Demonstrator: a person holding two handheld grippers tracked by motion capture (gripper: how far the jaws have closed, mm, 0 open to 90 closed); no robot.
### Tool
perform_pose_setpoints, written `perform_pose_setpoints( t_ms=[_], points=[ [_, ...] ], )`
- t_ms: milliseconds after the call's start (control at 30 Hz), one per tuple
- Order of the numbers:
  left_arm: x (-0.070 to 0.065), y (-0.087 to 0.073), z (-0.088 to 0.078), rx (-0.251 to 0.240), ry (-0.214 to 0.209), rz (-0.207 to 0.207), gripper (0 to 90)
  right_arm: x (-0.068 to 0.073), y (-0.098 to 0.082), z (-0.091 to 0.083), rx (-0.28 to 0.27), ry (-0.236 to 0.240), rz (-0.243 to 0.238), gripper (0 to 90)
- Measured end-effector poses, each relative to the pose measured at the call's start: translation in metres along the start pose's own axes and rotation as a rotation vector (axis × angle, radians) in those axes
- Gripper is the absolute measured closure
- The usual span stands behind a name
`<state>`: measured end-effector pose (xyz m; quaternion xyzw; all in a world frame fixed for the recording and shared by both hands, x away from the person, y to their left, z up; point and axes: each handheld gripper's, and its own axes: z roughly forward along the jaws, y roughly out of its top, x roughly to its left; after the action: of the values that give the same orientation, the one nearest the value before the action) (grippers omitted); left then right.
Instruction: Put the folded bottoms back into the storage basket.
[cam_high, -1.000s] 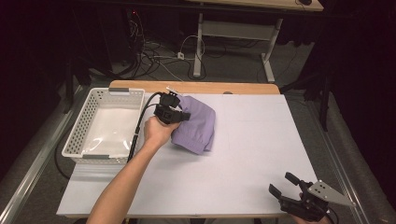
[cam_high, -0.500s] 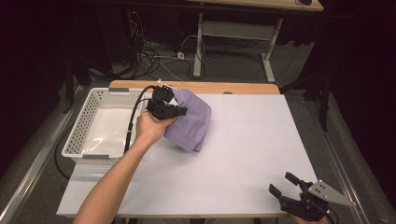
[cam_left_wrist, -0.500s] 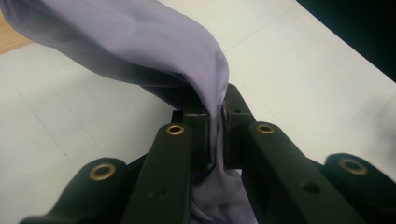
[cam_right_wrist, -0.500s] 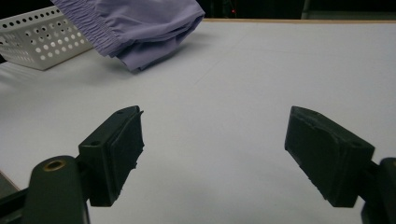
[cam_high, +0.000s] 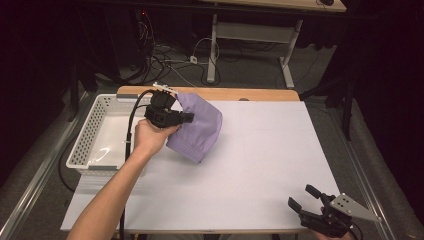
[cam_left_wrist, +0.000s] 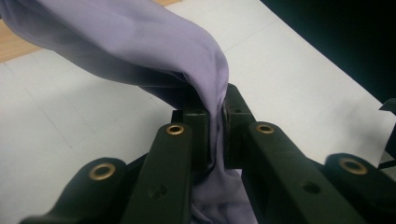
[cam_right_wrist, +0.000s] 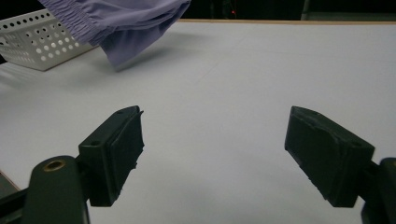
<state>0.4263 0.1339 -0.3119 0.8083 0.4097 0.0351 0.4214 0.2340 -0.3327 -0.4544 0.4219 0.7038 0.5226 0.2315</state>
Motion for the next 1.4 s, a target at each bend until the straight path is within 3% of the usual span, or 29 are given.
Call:
perform_pose_setpoints(
  t_ms=[500,833,1400],
  points=[
    [0.005,-0.007,-0.035,-0.034,0.012,-0.007,81.5,0.000,0.000,0.000,0.002,-0.001,-0.001,20.3],
    [0.006,-0.012,-0.053,-0.040,0.023,0.000,81.5,0.000,0.000,0.000,0.003,-0.003,-0.001,20.3],
    [0.016,-0.021,-0.080,-0.070,0.037,-0.027,81.5,0.001,0.000,0.000,0.003,-0.006,-0.002,20.2]
  ],
)
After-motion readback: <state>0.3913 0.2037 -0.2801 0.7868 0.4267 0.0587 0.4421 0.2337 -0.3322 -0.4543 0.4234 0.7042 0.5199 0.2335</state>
